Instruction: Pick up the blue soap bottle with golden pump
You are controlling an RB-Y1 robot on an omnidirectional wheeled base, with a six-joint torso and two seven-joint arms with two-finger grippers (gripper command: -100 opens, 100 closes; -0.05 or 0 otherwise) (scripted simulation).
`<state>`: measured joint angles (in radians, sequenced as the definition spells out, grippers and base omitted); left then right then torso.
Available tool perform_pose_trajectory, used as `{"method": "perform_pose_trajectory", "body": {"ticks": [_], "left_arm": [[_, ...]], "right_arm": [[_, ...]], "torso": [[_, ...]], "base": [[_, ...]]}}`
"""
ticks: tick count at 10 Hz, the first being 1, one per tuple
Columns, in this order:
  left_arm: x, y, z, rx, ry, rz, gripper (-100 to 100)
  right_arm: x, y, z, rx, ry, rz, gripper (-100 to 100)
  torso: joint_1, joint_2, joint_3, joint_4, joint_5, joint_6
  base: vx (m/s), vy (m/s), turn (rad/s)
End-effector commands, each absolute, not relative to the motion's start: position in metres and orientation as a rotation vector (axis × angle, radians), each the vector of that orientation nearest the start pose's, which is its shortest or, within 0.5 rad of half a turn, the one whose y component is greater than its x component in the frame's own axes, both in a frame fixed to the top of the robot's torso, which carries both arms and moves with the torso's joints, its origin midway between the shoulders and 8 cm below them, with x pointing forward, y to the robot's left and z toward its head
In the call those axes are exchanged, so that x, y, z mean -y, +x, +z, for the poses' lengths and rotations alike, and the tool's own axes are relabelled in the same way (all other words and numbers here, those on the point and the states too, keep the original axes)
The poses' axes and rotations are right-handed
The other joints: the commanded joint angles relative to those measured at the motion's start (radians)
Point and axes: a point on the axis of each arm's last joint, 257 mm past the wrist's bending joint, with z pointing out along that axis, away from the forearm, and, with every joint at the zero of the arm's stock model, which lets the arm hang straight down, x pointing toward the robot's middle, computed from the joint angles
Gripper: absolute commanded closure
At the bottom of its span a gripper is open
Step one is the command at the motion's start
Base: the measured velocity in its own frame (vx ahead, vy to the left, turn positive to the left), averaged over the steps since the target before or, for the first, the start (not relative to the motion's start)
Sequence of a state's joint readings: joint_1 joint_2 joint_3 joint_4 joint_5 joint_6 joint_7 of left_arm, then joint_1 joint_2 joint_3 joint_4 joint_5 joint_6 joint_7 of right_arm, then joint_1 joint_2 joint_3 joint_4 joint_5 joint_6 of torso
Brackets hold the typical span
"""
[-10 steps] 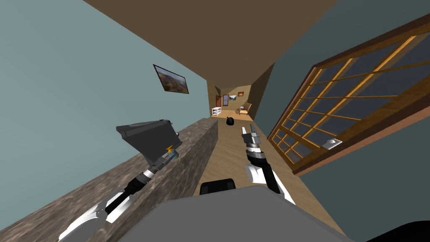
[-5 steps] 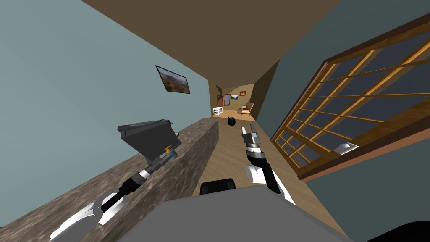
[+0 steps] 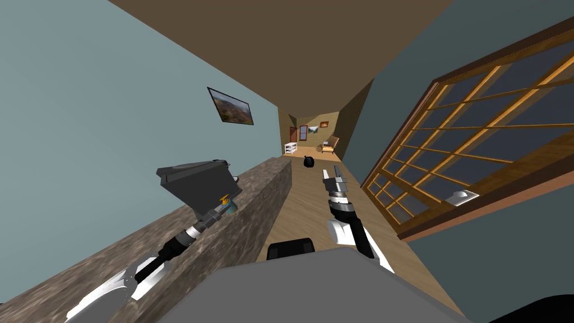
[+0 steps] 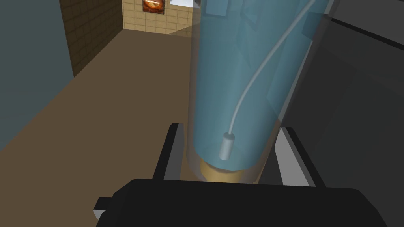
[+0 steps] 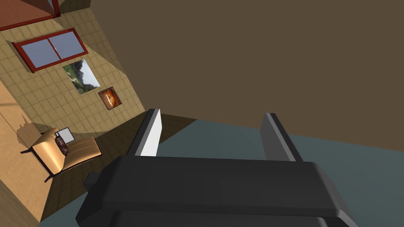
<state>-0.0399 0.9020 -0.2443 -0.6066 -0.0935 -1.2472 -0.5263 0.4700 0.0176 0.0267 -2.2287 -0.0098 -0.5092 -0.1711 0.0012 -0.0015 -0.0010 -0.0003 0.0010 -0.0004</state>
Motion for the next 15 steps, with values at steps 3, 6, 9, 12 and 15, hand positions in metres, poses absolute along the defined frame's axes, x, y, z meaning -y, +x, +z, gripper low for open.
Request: {"method": "perform_pose_trajectory", "body": {"ticks": [3, 6, 9, 12, 15], "left_arm": [[-0.483, 0.389, -0.282, -1.615, 0.207, -0.388, 100], [-0.473, 0.390, -0.287, -1.596, 0.170, -0.366, 100], [-0.459, 0.401, -0.280, -1.578, 0.197, -0.367, 100], [-0.447, 0.402, -0.284, -1.565, 0.167, -0.332, 100], [-0.435, 0.401, -0.286, -1.559, 0.133, -0.299, 100]], "right_arm": [[0.271, 0.356, 0.013, -0.551, 0.757, 1.501, 0], [0.272, 0.356, 0.013, -0.551, 0.757, 1.501, 0], [0.272, 0.356, 0.013, -0.551, 0.757, 1.501, 0], [0.272, 0.356, 0.013, -0.551, 0.757, 1.501, 0], [0.272, 0.356, 0.013, -0.551, 0.757, 1.501, 0]], "torso": [[0.007, 0.001, 0.000, -0.001, 0.003, 0.003], [0.007, -0.004, -0.003, -0.003, 0.004, 0.000], [0.012, -0.008, -0.007, -0.006, 0.008, 0.003], [0.014, -0.009, -0.008, -0.007, 0.010, 0.006], [0.015, -0.012, -0.010, -0.008, 0.012, 0.006]], "base": [[-0.038, 0.091, -0.140], [-0.021, 0.054, -0.050], [-0.032, 0.063, -0.058], [-0.053, 0.086, -0.135], [-0.043, 0.090, -0.124]]}}
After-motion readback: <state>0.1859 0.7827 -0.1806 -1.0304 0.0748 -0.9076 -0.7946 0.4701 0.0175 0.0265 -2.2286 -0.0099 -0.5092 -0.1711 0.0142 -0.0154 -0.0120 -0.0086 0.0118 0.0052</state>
